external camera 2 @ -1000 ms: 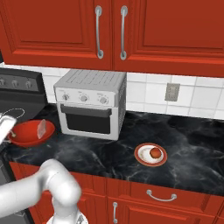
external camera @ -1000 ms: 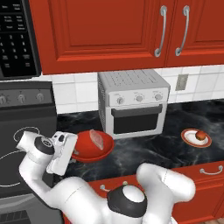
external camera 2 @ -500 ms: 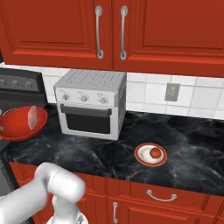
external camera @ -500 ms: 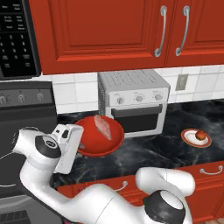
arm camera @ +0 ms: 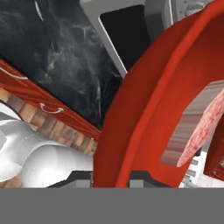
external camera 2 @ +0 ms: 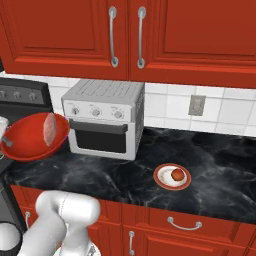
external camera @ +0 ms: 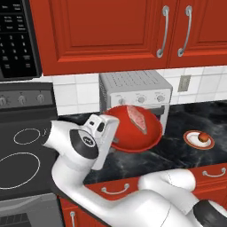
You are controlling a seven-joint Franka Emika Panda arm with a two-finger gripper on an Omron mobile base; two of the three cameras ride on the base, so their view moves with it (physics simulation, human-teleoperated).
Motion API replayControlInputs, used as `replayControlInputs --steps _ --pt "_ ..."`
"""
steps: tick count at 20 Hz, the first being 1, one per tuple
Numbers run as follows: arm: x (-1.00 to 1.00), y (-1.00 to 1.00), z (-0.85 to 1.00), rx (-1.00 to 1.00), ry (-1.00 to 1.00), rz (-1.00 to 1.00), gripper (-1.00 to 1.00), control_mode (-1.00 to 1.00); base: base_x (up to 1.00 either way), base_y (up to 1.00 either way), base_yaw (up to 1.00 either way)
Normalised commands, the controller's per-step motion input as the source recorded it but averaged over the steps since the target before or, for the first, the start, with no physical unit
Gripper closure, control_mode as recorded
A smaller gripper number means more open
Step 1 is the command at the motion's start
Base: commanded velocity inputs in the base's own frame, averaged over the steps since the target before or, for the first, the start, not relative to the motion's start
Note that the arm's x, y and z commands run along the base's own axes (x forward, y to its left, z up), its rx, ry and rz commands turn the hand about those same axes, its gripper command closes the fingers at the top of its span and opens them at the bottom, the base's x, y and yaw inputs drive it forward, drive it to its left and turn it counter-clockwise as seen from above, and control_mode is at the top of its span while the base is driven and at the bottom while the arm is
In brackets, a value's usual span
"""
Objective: Remove the apple from the bowl and place it on the small plate. Then place the bowl with only the steak in the microwave, close the door, and press the start button to microwave the steak.
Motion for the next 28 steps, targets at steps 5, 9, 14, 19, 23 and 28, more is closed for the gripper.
replayControlInputs --steps 5,9,14,19,23,28 --pt "0.00 -0.99 0.32 0.06 0.03 -0.07 1.00 -1.00 0.00 0.00 0.00" --pt "0.02 -0.57 -0.08 0.05 0.10 -0.02 1.00 -1.00 0.00 0.00 0.00" --pt "0.03 -0.10 -0.11 0.01 0.06 0.00 1.00 1.00 -0.14 0.00 0.01" --pt "0.00 0.00 0.00 0.00 0.00 0.00 1.00 1.00 -0.97 0.62 0.03" --pt "0.00 0.00 0.00 0.00 0.00 0.00 1.00 1.00 -0.51 1.00 0.00" --pt "0.00 0.00 0.00 0.00 0.00 0.00 1.00 1.00 0.37 1.00 0.00"
